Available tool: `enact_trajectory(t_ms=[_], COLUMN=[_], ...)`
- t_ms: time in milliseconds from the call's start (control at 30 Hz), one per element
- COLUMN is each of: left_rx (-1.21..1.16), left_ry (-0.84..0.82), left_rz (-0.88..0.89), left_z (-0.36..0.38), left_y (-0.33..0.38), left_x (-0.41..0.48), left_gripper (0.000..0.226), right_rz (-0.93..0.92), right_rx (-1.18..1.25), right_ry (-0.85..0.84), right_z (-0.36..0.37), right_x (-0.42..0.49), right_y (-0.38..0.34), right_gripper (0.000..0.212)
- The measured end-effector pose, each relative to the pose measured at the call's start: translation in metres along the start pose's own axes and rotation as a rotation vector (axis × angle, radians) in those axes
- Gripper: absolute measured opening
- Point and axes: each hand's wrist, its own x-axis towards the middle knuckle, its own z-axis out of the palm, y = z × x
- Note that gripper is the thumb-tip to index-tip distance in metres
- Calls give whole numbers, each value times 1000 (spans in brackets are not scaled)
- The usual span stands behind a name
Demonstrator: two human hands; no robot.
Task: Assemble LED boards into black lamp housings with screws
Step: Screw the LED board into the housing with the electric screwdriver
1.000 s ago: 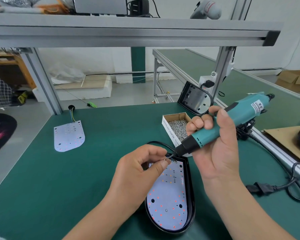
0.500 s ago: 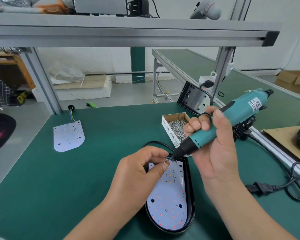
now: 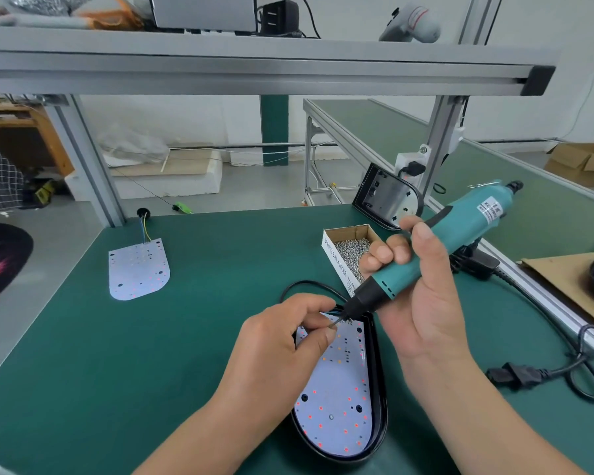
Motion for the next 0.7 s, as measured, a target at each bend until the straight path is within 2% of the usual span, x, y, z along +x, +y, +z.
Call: enact_trajectory(t_ms=[133,267,433,500,567,700], left_rx=[-23,21,178,225,203,114], left_ry=[8,-17,90,69,-26,-174], left_rz=[8,18,86,-1,-165,-288], left_z=[0,1,1,0,0,-3], left_y=[-2,-4,-8,-14,-19,-23], left_x=[1,2,8,13,18,24], left_gripper=[38,48,56,64,70,65], right_rz=[-8,-10,-17,-33,-55,-67], right_rx=[54,81,107,106,90,92], right_ry=[51,96,127,140,153,177], right_z=[-1,-3,-5,-8,-11,-17], right_x=[2,5,8,10,12,17], right_y=[1,1,-2,-4,-8,-11], right_gripper=[12,11,10,10,10,10])
